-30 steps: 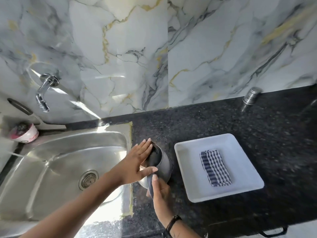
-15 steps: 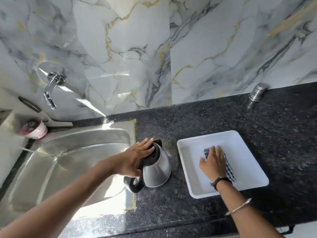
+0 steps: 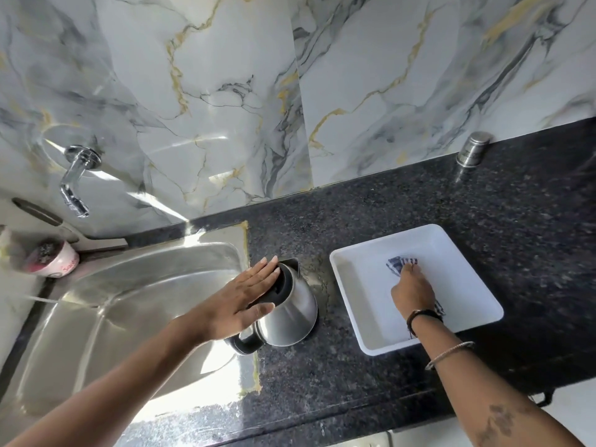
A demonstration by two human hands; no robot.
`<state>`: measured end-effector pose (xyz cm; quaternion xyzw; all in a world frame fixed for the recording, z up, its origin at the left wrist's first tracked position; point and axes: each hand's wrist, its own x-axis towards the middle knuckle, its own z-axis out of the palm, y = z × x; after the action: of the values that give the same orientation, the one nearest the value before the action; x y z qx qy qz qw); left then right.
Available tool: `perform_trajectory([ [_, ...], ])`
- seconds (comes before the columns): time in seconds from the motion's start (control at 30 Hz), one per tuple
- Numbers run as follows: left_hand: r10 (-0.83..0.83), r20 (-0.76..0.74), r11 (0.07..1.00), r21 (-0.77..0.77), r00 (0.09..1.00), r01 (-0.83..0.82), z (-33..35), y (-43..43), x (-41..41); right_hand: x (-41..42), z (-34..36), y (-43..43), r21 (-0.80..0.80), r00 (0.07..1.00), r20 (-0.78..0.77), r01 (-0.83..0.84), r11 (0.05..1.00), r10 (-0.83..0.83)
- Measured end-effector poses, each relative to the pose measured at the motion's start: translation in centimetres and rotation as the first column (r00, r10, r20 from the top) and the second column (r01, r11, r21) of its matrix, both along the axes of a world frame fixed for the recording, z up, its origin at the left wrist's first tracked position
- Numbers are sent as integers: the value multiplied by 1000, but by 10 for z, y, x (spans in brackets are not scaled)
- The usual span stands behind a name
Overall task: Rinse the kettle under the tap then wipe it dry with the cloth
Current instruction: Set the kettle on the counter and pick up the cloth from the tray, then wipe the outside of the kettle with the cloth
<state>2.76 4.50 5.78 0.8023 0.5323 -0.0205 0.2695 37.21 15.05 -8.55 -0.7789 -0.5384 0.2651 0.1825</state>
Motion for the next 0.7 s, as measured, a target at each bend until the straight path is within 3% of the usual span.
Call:
perform_trajectory([
  [0.03, 6, 17, 1000, -12, 1000, -6, 0, 0, 0, 2, 10, 0, 4, 977, -194, 94, 996, -91],
  [0.1, 6, 43, 1000, -27, 999, -5, 0, 2, -2, -8, 34, -10, 65, 845, -505, 242, 968, -177],
  [0.2, 8, 86, 999, -41, 996, -5, -3, 5, -4, -61, 67, -48, 219, 672, -740, 222, 950, 14],
  [0.3, 13, 114, 998, -68, 993, -6, -4, 6, -7, -137, 77, -90, 226, 554, -811, -3, 974, 190],
  [0.33, 6, 115, 997, -75, 993, 3, -3, 7, -7, -160, 76, -100, 227, 557, -799, -71, 971, 227],
  [0.4, -18, 109, 997, -74, 994, 26, -5, 8, -10, -189, 71, -109, 278, 666, -691, -115, 954, 282],
  [0.53, -48, 115, 997, -62, 992, 56, -9, 9, -15, -183, 56, -99, 277, 657, -712, -62, 959, 248],
  [0.7, -69, 102, 996, -44, 992, 73, -13, 12, -16, -164, 43, -87, -76, 639, -769, -78, 994, -9],
])
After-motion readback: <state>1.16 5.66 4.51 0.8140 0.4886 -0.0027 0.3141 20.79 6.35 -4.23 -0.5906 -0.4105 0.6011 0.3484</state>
